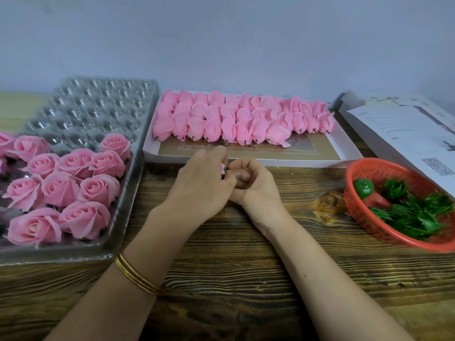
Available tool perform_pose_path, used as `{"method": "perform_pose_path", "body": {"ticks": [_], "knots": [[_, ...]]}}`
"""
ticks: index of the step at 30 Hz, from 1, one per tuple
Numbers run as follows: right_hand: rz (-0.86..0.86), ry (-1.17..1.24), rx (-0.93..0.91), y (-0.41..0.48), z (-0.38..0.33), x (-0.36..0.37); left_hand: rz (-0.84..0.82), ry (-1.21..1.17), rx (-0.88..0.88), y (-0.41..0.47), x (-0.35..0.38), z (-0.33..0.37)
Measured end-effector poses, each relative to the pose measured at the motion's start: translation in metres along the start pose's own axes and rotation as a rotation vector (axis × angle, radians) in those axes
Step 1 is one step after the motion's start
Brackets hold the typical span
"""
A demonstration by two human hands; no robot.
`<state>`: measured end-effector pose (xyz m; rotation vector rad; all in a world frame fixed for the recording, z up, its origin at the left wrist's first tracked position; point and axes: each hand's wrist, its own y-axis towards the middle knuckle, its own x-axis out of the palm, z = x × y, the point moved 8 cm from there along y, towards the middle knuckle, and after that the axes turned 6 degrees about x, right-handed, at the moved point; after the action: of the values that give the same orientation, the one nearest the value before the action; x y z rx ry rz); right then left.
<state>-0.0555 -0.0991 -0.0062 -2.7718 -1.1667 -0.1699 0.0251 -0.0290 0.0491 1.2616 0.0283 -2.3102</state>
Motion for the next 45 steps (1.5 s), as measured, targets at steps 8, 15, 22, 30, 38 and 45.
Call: {"method": "perform_pose_path", "body": {"ticks": [8, 15, 22, 30, 38, 45], "knots": [[-0.103, 0.061, 0.024, -0.006, -0.003, 0.011, -0.026, 0.031, 0.016, 0.0, -0.012, -0.003], [-0.118, 0.013, 0.067, -0.006, -0.003, 0.008, 0.011, 0.071, 0.075, -0.005, -0.081, -0.015], [-0.11, -0.06, 0.073, -0.006, -0.002, 0.005, 0.107, 0.057, -0.008, 0.011, -0.18, -0.12], [-0.094, -0.099, 0.076, -0.005, 0.0, 0.004, 0.186, 0.166, -0.171, 0.032, -0.214, -0.274], [-0.104, -0.094, 0.075, -0.004, 0.0, 0.004, 0.009, 0.187, -0.139, 0.039, -0.18, -0.256], [-0.1, -0.087, 0.074, -0.005, 0.0, 0.002, -0.169, 0.272, -0.106, 0.044, -0.156, -0.229]]}}
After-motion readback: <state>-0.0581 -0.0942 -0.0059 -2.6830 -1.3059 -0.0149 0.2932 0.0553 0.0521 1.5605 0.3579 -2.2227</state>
